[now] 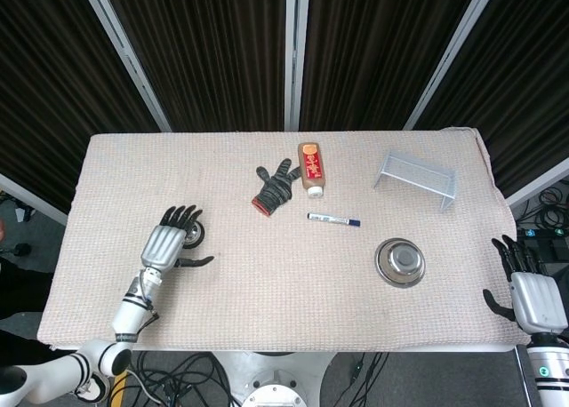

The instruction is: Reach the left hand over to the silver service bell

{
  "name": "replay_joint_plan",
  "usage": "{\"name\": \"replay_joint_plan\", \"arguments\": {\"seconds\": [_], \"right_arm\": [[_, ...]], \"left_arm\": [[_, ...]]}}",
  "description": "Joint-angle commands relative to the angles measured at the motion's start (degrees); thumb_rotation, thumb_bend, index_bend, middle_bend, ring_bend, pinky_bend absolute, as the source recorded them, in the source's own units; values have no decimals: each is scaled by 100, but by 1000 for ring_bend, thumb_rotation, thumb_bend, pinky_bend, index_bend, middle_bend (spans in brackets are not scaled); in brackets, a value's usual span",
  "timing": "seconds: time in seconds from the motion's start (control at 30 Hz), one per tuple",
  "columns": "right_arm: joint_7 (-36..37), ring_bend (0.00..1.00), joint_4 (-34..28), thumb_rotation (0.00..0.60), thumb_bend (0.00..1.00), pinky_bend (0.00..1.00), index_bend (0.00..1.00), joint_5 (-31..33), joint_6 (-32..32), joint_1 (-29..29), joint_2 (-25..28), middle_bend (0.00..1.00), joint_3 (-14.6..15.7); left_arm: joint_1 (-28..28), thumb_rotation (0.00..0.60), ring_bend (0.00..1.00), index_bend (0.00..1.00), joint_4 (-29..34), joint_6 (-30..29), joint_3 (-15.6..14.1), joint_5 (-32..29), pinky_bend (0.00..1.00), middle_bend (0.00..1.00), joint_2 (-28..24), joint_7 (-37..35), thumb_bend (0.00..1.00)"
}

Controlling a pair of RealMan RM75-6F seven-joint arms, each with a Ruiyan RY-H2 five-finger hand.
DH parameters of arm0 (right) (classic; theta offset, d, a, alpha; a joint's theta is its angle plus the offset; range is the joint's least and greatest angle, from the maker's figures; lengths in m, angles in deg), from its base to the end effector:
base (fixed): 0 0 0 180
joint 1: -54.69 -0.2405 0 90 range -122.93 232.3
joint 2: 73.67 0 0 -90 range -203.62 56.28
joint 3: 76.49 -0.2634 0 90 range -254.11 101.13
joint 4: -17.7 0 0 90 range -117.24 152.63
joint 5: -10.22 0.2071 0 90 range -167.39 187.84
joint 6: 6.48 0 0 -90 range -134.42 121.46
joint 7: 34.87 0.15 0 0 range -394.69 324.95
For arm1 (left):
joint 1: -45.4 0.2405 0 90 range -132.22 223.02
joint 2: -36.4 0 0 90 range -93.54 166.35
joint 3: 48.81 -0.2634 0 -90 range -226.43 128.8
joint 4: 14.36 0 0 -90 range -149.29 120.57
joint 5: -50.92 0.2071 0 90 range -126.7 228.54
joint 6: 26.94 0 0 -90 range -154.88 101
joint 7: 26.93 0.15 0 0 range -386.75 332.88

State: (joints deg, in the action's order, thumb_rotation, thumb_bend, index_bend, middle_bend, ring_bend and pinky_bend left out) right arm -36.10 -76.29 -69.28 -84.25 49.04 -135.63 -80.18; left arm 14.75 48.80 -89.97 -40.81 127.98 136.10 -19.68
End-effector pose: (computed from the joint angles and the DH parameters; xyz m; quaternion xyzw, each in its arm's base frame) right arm -0.3323 -0.1929 0.1657 0.5876 -0.4332 0.3348 0.5958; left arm -0.2385 0.3288 -0.0379 -0.6925 -0.3830 -0.3822 0.4772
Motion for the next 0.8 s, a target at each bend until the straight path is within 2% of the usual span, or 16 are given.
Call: {"name": "replay_joint_plan", "arguments": {"seconds": [0.03, 0.27, 0.47, 0.67, 0.8], "right_arm": [[8, 0, -1, 600, 228, 0, 0, -22, -21, 1, 5, 0, -1], [67, 0, -1, 600, 228, 0, 0, -102, -94, 4, 19, 0, -14], [77, 0, -16, 600, 228, 0, 0, -180, -125, 4, -4, 0, 7], [19, 0, -141, 600, 228, 0, 0, -215, -214, 17, -3, 0, -13], [-59, 0, -174, 600, 228, 0, 0, -255, -222, 2, -48, 0, -3]], "left_arm": [[186, 129, 0, 0, 559, -505, 133, 40, 0, 0, -389, 232, 0], [1083, 125, 0, 0, 1604, -1578, -110, -44, 0, 0, -1296, 672, 0], [1792, 124, 0, 0, 2075, -2491, -483, 270, 0, 0, -1974, 880, 0], [2196, 123, 0, 0, 2496, -2893, -659, 429, 0, 0, -2461, 923, 0], [2307, 124, 0, 0, 2535, -2933, -679, 455, 0, 0, -2567, 882, 0]]}}
